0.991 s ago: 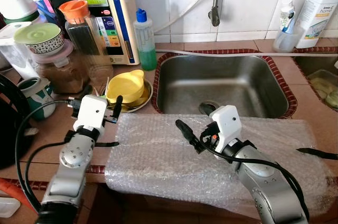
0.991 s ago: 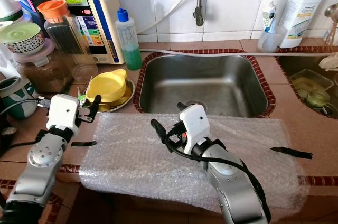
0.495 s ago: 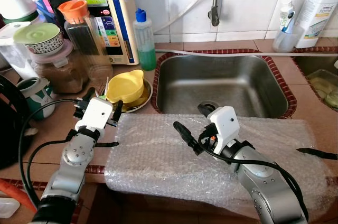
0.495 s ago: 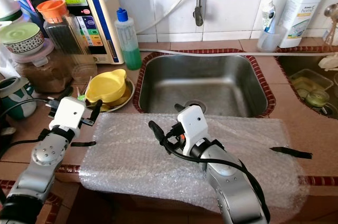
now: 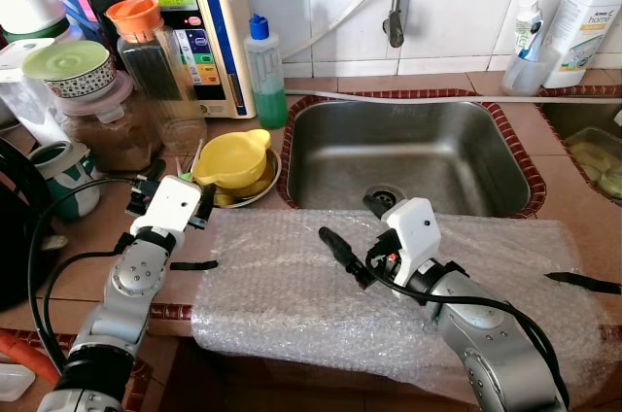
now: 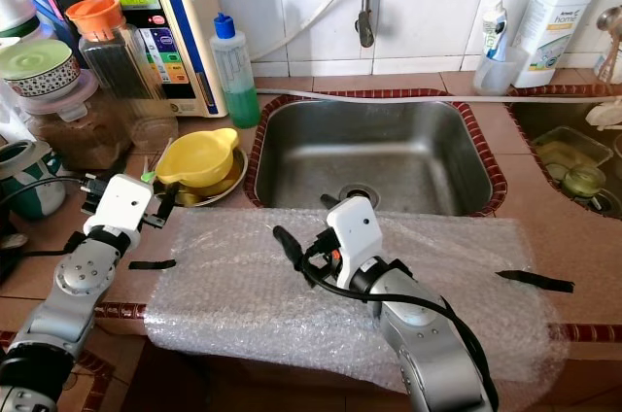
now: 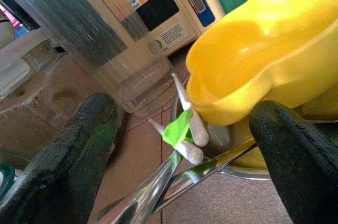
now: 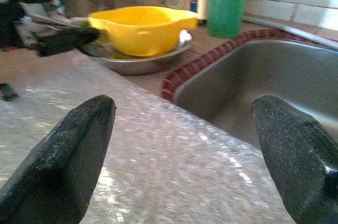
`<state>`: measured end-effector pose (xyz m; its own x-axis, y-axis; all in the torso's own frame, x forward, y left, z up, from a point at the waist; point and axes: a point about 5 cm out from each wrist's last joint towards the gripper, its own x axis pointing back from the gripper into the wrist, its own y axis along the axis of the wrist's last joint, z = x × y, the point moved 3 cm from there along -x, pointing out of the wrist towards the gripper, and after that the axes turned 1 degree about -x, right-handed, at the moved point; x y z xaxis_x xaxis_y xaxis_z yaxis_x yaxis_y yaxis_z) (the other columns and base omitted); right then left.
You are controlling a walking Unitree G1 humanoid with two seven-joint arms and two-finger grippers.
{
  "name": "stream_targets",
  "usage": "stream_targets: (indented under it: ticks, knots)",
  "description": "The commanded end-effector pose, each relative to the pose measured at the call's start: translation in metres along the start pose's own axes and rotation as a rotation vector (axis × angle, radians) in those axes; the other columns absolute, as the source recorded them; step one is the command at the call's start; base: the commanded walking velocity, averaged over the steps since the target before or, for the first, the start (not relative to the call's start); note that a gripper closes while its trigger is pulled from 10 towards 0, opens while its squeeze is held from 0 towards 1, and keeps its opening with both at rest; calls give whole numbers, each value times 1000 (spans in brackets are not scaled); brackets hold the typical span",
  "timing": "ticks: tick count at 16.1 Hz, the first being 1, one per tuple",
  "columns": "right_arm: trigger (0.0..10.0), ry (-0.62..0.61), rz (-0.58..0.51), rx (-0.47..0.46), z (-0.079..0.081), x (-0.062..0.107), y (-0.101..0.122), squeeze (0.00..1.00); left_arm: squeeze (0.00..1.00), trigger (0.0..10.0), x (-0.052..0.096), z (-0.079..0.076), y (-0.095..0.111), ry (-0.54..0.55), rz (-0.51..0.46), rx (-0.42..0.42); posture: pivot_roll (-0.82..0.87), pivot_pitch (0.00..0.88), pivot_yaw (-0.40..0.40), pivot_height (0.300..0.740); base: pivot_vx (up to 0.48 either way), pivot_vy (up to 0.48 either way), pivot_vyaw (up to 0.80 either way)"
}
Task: Kitchen organization
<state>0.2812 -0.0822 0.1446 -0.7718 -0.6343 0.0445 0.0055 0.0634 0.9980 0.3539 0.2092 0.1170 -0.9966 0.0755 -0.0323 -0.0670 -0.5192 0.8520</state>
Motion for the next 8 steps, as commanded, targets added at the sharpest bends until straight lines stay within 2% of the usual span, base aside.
stream_targets:
  ticks: [1,2,3,4,6,8]
  knots:
    - [10000,31,-20,-2,6,1,7,0,0,9098,0,8,-3,18,14,-19,-298,82,111,740,0,0,0]
    - [10000,30,-20,2,5,1,7,0,0,8235,0,8,-4,16,15,-20,-298,83,110,740,0,0,0]
    - [10000,32,-22,5,5,1,7,0,0,4078,0,7,-5,9,18,-17,-297,84,111,740,0,0,0]
    - [10000,32,-22,5,5,1,8,0,0,4078,0,7,-5,7,18,-18,-297,84,111,740,0,0,0]
    - [10000,33,-24,3,5,1,8,0,0,0,0,6,-5,-3,14,-16,-294,85,112,740,0,0,0]
    - [10000,31,-26,3,5,0,8,0,0,0,0,4,-4,-19,8,-12,-294,85,112,740,0,0,0]
